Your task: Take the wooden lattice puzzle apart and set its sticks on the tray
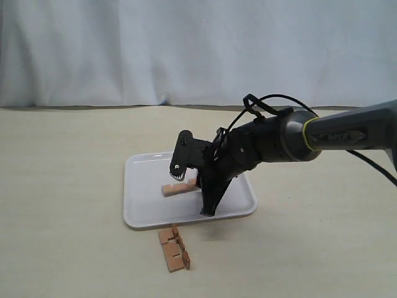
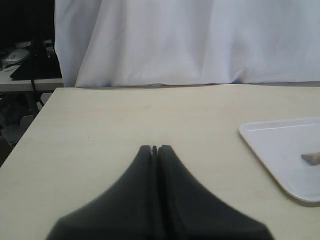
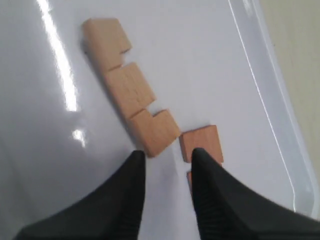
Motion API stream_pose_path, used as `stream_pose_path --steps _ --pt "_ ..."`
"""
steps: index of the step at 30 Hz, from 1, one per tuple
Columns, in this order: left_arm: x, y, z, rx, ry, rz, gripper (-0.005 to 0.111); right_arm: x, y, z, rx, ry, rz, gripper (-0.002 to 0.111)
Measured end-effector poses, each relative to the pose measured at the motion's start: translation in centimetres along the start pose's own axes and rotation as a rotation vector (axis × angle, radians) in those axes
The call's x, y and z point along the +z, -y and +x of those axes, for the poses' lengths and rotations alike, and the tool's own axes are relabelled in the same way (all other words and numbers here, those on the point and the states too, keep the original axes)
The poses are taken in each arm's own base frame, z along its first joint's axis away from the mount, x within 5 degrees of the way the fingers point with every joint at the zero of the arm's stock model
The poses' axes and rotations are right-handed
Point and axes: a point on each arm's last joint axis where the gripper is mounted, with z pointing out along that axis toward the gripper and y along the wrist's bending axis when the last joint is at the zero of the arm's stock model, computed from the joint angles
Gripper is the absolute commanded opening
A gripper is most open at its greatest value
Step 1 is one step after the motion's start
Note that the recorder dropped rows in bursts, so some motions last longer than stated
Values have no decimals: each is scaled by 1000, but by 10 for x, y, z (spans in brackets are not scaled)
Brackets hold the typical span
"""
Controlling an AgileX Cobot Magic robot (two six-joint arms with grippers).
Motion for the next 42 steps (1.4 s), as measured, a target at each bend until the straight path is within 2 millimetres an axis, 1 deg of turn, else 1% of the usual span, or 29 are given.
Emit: stream_pose_path --steps 3,5,8,11,14,18,23,26,28,30,35,39,40,42 --pt "0 0 0 0 0 0 0 -5 2 -2 53 6 7 46" --pt "0 0 0 0 0 0 0 -13 4 -5 92 5 5 46" --pt "0 0 0 0 0 0 0 -32 5 -11 160 -2 -11 46" --pt "0 0 0 0 0 0 0 -52 2 -15 235 -38 -61 46" --pt "0 0 0 0 0 0 0 -60 -8 -15 322 -102 -146 46" --pt "0 0 0 0 0 0 0 -61 -29 -22 407 -176 -245 46" --pt "0 0 0 0 0 0 0 -64 -58 -45 463 -193 -288 46" --pt "0 0 0 0 0 0 0 -65 -74 -58 485 -192 -304 51" --pt "0 0 0 0 0 0 0 -63 -81 -61 506 -204 -308 53" --pt "0 0 0 0 0 0 0 -58 -82 -59 518 -228 -292 53" --pt "0 0 0 0 0 0 0 -54 -80 -55 570 -268 -234 53" --pt "0 0 0 0 0 0 0 -47 -82 -52 582 -288 -231 52" --pt "0 0 0 0 0 0 0 -45 -83 -51 583 -294 -233 51" --pt "0 0 0 0 0 0 0 -40 -86 -49 585 -308 -237 44"
